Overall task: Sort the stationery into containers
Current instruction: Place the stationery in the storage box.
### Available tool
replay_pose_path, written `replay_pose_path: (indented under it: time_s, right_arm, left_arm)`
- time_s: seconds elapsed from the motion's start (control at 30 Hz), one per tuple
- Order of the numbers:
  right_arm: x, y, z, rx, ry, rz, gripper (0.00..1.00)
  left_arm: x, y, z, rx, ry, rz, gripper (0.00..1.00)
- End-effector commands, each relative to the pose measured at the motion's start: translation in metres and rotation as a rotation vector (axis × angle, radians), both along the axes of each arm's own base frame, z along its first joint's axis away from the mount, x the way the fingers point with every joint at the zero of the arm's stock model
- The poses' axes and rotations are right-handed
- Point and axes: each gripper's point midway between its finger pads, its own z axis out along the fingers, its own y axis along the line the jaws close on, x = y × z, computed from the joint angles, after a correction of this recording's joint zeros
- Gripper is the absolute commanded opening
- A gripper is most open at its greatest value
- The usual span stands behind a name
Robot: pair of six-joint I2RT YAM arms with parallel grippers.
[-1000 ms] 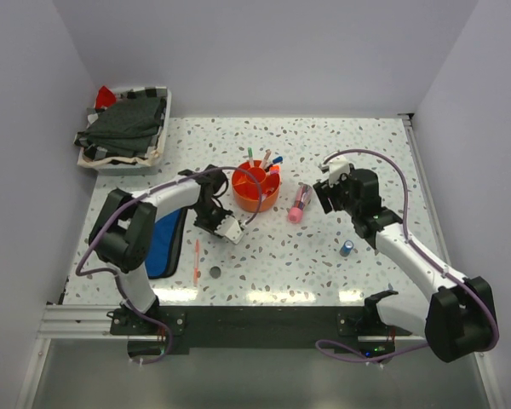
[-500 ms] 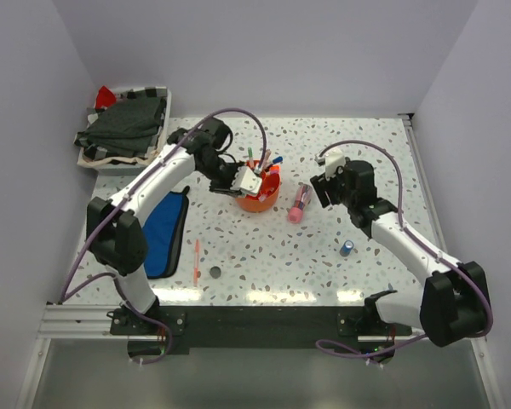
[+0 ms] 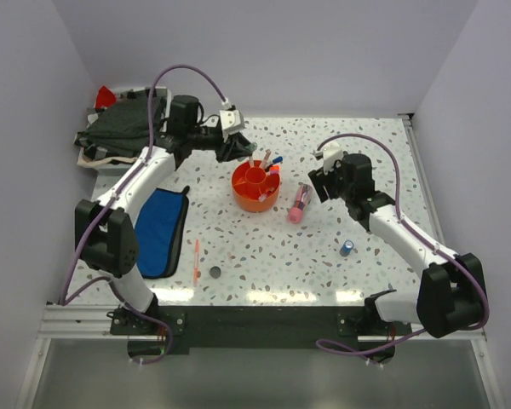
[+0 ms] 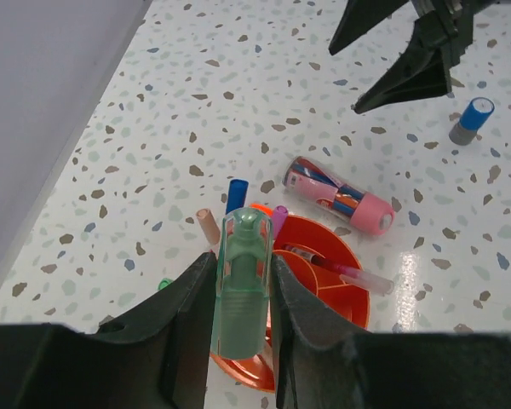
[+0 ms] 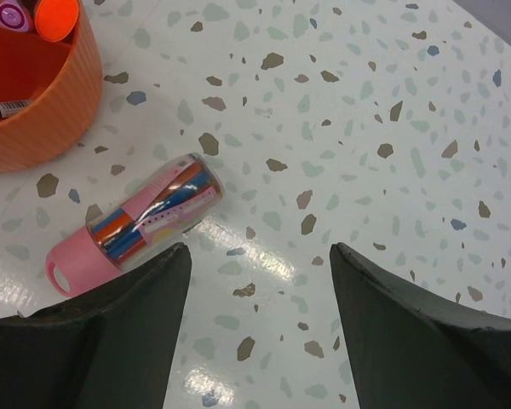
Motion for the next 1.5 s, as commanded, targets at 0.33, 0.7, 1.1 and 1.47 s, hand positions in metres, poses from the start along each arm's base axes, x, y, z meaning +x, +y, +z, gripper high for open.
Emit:
replay_pose_path:
  time_s: [0.33, 0.7, 1.1, 1.47]
  right_arm:
    - [0.005, -0.004, 0.020, -0.018, -0.048, -0.007, 0.70]
    - [0.004, -0.005, 0.014, -0.019, -0.031, -0.007, 0.70]
    - [0.006, -0.003, 0.012, -0.016, -0.025, -0.003, 0.70]
    - [-0.014, 0.001, 0.013, -0.082, 0.064, 0.110, 0.76]
  left_arm:
    - [0.040, -0.008, -0.035, -0.160, 0.155, 0.046, 0.13]
    - [0.038, -0.002, -0.077, -0.106, 0.212, 0.063, 0.14]
    - [0.055, 0.011, -0.086, -0.063, 0.232, 0.155, 0.43]
    - [0.052, 0.023, -0.013, -0.105, 0.175, 0.204, 0.60]
